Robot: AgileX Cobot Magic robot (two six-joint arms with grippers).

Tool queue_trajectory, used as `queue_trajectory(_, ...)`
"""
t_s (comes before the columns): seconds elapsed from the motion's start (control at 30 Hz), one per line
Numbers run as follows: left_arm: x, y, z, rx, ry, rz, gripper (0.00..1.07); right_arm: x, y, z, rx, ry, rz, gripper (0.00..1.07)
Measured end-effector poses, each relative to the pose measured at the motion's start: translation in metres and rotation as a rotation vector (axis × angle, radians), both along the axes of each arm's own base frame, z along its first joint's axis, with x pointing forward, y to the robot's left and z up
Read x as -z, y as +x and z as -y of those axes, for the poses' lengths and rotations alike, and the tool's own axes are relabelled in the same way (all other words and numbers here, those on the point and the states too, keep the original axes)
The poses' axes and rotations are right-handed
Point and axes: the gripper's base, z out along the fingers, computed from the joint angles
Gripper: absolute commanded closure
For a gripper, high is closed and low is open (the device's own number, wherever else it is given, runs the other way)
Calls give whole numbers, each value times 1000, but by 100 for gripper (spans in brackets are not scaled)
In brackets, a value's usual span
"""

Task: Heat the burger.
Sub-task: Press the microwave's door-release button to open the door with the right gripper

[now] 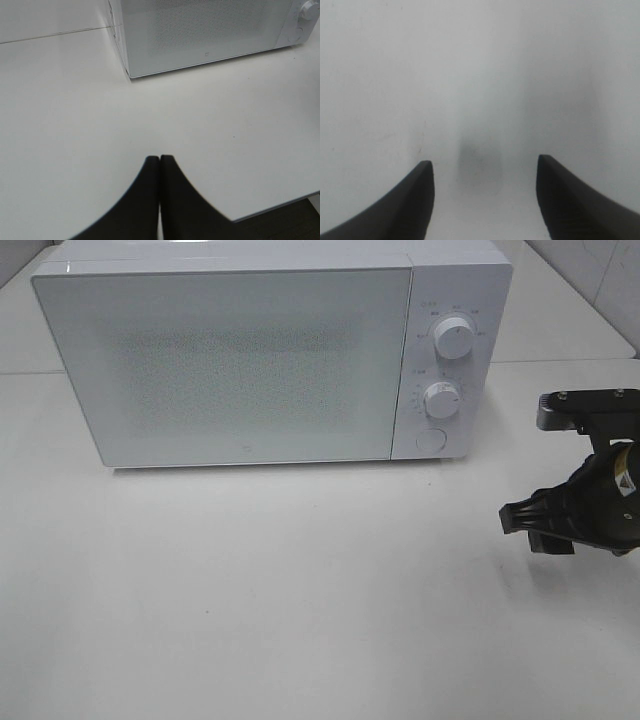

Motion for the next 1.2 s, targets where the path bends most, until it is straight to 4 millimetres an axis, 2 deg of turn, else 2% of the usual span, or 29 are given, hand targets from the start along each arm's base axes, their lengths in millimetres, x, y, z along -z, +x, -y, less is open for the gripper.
queue_trajectory(0.07, 0, 0, 0, 0, 1, 0, 106, -10, 2, -5, -30, 0, -129, 51)
queue_trajectory(0.17, 0, 0, 0, 1, 2, 1, 106, -13, 2, -7, -38, 9, -166, 51)
queue_trajectory(0.23, 0, 0, 0, 1, 2, 1, 106, -27, 0, -12, -68, 32, -275, 51)
queue_trajectory(0.43, 0, 0, 0, 1, 2, 1, 106, -44, -3, -8, -94, 24, -294, 51)
queue_trajectory(0.5, 0, 0, 0, 1, 2, 1, 106, -54, -3, 4, -55, 36, -283, 51)
queue_trajectory(0.53, 0, 0, 0, 1, 2, 1, 106, -54, -3, 4, -55, 36, -283, 51)
queue_trajectory(0.6, 0, 0, 0, 1, 2, 1, 106, -69, -8, 27, 33, 54, -264, 51)
queue_trajectory(0.7, 0, 0, 0, 1, 2, 1, 106, -74, -11, 31, 53, 58, -257, 51)
queue_trajectory(0.77, 0, 0, 0, 1, 2, 1, 106, -97, -25, 44, 112, 76, -196, 51)
queue_trajectory(0.8, 0, 0, 0, 1, 2, 1, 106, -97, -25, 44, 112, 76, -196, 51)
queue_trajectory(0.87, 0, 0, 0, 1, 2, 1, 106, -118, -41, 46, 121, 90, -117, 51)
queue_trajectory(0.9, 0, 0, 0, 1, 2, 1, 106, -118, -41, 46, 121, 90, -117, 51)
queue_trajectory(0.93, 0, 0, 0, 1, 2, 1, 106, -127, -52, 47, 126, 100, -68, 51)
queue_trajectory(1.0, 0, 0, 0, 1, 2, 1, 106, -130, -58, 47, 126, 102, -49, 51)
queue_trajectory(1.03, 0, 0, 0, 1, 2, 1, 106, -132, -74, 49, 125, 97, -13, 51)
queue_trajectory(1.07, 0, 0, 0, 1, 2, 1, 106, -132, -74, 49, 125, 97, -13, 51)
queue_trajectory(1.13, 0, 0, 0, 1, 2, 1, 106, -130, -99, 52, 127, 99, 19, 51)
queue_trajectory(1.17, 0, 0, 0, 1, 2, 1, 106, -130, -99, 52, 127, 99, 19, 51)
queue_trajectory(1.2, 0, 0, 0, 1, 2, 1, 106, -127, -117, 53, 126, 102, 45, 51)
